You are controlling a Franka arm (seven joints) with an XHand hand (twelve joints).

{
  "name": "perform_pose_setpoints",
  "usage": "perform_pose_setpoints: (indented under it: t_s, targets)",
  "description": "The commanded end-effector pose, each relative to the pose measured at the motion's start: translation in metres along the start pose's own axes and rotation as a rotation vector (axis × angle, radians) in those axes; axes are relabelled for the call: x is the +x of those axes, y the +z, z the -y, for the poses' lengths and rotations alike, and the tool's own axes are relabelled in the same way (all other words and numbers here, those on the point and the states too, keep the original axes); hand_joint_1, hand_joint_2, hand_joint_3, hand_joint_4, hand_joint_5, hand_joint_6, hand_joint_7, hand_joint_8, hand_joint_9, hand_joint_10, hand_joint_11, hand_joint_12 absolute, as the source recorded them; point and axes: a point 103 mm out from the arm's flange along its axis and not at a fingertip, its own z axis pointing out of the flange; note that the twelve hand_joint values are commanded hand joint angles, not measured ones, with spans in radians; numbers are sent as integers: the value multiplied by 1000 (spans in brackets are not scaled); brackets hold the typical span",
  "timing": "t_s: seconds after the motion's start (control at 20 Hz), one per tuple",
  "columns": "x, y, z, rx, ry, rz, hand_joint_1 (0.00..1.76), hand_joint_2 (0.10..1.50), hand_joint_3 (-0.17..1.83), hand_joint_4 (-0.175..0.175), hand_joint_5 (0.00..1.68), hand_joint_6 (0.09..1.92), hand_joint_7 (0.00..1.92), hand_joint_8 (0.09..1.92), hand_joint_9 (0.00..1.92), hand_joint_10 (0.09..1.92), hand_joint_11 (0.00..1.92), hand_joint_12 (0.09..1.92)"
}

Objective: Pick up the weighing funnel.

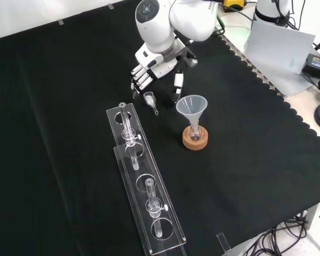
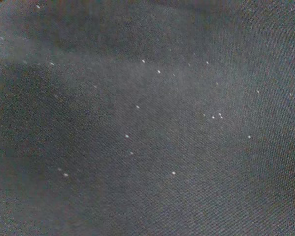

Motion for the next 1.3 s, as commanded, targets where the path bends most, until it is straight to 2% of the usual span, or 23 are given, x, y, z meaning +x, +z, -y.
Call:
perform_pose_setpoints:
  t_s: [0.05, 0.2, 0.4, 1.3]
  targets:
    - [-10, 6, -9, -12, 16, 7, 571, 732, 56, -13, 281, 87, 318, 572, 178, 784, 0, 1248]
    - [-12, 7, -11, -21, 13, 8, 574, 735, 55, -8, 304, 87, 341, 554, 206, 769, 0, 1258]
    - [-14, 7, -15, 4, 27, -16, 585, 741, 56, 1, 350, 87, 384, 539, 248, 747, 0, 1270]
    - [-15, 12, -15, 35, 16, -13, 609, 749, 59, 7, 504, 87, 560, 532, 367, 701, 0, 1291]
